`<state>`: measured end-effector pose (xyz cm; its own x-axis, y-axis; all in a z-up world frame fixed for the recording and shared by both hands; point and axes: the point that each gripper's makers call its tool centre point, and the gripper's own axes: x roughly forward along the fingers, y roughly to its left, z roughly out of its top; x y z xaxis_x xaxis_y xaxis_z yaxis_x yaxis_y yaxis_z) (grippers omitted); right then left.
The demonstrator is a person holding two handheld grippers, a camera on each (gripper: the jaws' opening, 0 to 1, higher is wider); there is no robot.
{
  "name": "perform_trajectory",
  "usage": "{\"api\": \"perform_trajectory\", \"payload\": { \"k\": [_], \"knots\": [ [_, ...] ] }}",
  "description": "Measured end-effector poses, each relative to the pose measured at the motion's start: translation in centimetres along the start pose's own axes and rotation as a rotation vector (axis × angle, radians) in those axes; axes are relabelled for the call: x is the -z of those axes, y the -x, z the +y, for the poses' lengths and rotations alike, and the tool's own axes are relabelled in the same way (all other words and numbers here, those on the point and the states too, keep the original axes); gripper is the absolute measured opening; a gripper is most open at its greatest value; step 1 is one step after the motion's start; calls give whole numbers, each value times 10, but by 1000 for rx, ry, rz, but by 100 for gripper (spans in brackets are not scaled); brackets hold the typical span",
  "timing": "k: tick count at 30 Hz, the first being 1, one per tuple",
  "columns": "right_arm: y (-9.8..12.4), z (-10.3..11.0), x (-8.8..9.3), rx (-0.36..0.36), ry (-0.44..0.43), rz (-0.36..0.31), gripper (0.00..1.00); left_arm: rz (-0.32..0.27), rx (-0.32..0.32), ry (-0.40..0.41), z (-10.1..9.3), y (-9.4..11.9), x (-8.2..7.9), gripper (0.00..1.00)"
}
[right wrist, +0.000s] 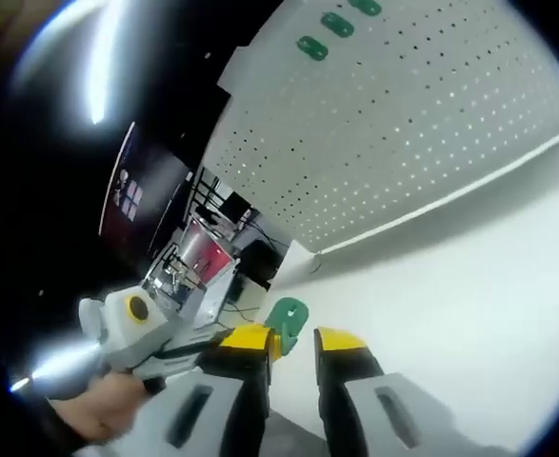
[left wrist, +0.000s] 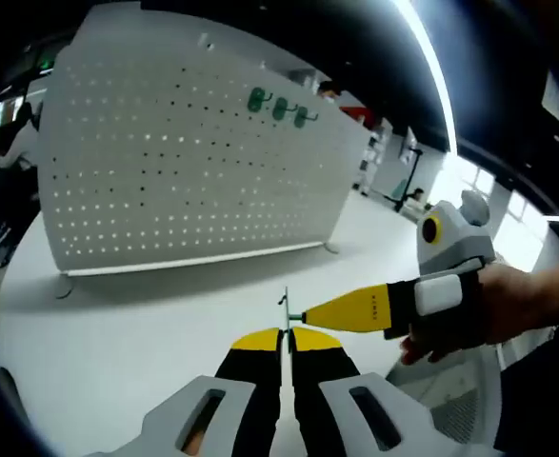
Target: Insert the hook assembly into the mounting plate slot until the hook locks in place.
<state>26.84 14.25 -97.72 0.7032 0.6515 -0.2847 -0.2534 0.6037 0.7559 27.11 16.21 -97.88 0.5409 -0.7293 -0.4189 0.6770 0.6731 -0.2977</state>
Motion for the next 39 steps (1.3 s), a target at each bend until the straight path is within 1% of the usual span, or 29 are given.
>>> {"api": "perform_trajectory", "payload": {
  "k": [3, 5, 9, 12, 14, 15, 16, 20, 23, 28, 29, 30, 32, 35, 36, 37, 38, 39],
  "knots": [
    [0, 3, -1, -18, -59, -11, 12, -19, -4, 12, 0, 2, -3, 2],
    [-1, 4, -2, -27, -96, -19, 12, -19, 1, 1, -1, 2, -3, 2],
    [-2, 9, 2, -46, -129, -7, 9, -16, 11, -13, -4, 3, -4, 2],
    [-3, 10, -1, -49, -159, -27, 6, -20, 12, -24, -6, 2, -5, 2],
    [-3, 10, -2, -50, -163, -33, 3, -22, 14, -29, -6, 3, -6, 2],
    [-3, 13, -1, -57, -193, -29, 2, -19, 17, -30, -7, 3, -6, 2],
    [-2, 13, -2, -58, -191, -31, 2, -25, 17, -31, -7, 4, -7, 2],
    [-1, 14, -4, -60, -227, -42, 1, -31, 21, -42, -8, 4, -8, 2],
    [-1, 14, -4, -62, -247, -46, 1, -37, 21, -66, -10, 5, -9, 2],
    [0, 18, -5, -67, -231, -44, 0, -50, 30, -137, -13, 9, -11, 3],
    [0, 20, -5, -69, -231, -43, 0, -49, 30, -179, -12, 10, -11, 3],
    [0, 23, -7, -69, -217, -46, 0, -57, 27, -196, -13, 10, -13, 4],
    [-1, 25, -10, -76, -193, -52, 0, -66, 23, -194, -14, 12, -15, 5],
    [-2, 32, -13, -87, -76, -42, 0, -63, 30, -176, -13, 13, -17, 7],
    [-1, 34, -14, -88, -68, -39, 0, -62, 29, -170, -12, 13, -18, 8],
    [-1, 36, -16, -87, -35, -42, 0, -65, 28, -171, -12, 14, -18, 11],
    [-1, 36, -17, -82, -3, -42, 0, -79, 24, -164, -11, 15, -22, 15],
    [-1, 39, -18, -83, 49, -35, 0, -90, 26, -149, -11, 16, -24, 18]
  ]
}}
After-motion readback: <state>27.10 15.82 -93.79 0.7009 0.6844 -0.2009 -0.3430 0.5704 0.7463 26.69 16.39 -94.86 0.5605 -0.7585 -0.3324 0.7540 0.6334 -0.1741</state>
